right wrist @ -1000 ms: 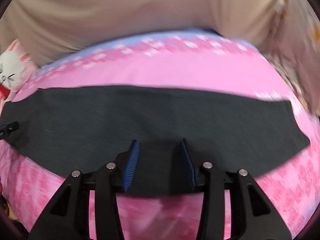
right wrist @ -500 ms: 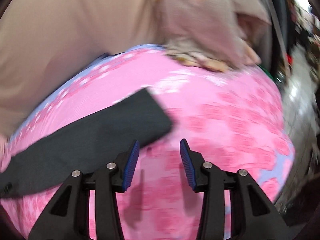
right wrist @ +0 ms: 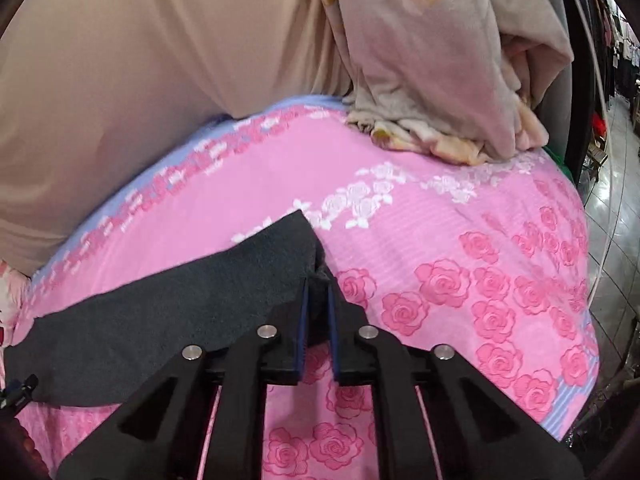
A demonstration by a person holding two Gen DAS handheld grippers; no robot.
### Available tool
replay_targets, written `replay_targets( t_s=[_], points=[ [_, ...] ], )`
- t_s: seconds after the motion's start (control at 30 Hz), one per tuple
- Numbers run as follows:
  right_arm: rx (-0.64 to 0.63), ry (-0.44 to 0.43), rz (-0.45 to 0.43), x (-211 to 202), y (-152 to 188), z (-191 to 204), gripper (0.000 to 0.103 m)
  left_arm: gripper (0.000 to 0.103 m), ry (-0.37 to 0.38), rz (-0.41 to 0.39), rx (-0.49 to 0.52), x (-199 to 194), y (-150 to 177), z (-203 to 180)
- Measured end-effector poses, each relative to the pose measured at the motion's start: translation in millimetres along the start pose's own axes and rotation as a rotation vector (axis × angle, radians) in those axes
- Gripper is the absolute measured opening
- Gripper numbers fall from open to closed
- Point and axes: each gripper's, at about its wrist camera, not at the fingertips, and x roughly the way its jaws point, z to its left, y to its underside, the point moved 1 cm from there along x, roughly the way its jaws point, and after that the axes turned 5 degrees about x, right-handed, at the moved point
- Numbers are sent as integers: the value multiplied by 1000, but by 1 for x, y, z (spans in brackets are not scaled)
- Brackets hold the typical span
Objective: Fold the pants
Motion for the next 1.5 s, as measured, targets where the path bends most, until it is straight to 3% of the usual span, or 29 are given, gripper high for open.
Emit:
replay_targets(
  t_s=[0.07, 0.2, 0.43, 0.5, 0.57, 0.63, 0.77, 0.83, 0.93, 1.07, 1.17, 1.23, 1.33, 1.43, 1.5],
  points=[
    [35, 38, 16, 1, 6, -19, 31, 86, 1, 2, 0, 1, -1, -1],
    [46, 70, 67, 10, 20, -37, 31, 86, 8, 14, -1, 5, -1, -4],
    [-147, 152, 87, 35, 22, 8, 31, 86, 23, 23, 13, 7, -1, -14],
    [-143, 107, 100, 39, 18, 14, 31, 86, 18, 22, 18, 7, -1, -15],
    [-141, 83, 115, 46, 15, 17, 27, 86, 12, 22, 13, 7, -1, -12],
    [-149, 84, 120, 48, 12, 19, 13, 86, 13, 27, 3, 8, -3, -11],
    [-113, 42, 3, 6, -3, 14, 11, 86, 20, 31, -8, 6, -6, -7],
    [-93, 49, -10, -4, -5, 4, 11, 86, 27, 20, -7, 4, -7, -7],
    [-88, 85, 120, 35, 11, -12, 11, 87, 51, 21, 7, 4, -7, -14],
    [-45, 67, 46, 10, 12, -9, 15, 87, 67, 21, 46, 2, -4, -27],
    [-65, 134, -66, -24, 9, 2, 17, 87, 84, 11, 61, -1, -3, -31],
    [-79, 104, -89, -33, 7, 13, 17, 87, 94, 10, 62, -2, -3, -32],
    [-141, 73, -24, -13, 14, 30, 16, 86, 104, 15, 68, -2, -1, -34],
    [-133, 127, 82, 29, 27, 21, 12, 86, 103, 16, 75, -3, 3, -33],
    [-91, 112, 62, 20, 26, 16, 12, 87, 104, 15, 71, -4, 5, -30]
  ],
)
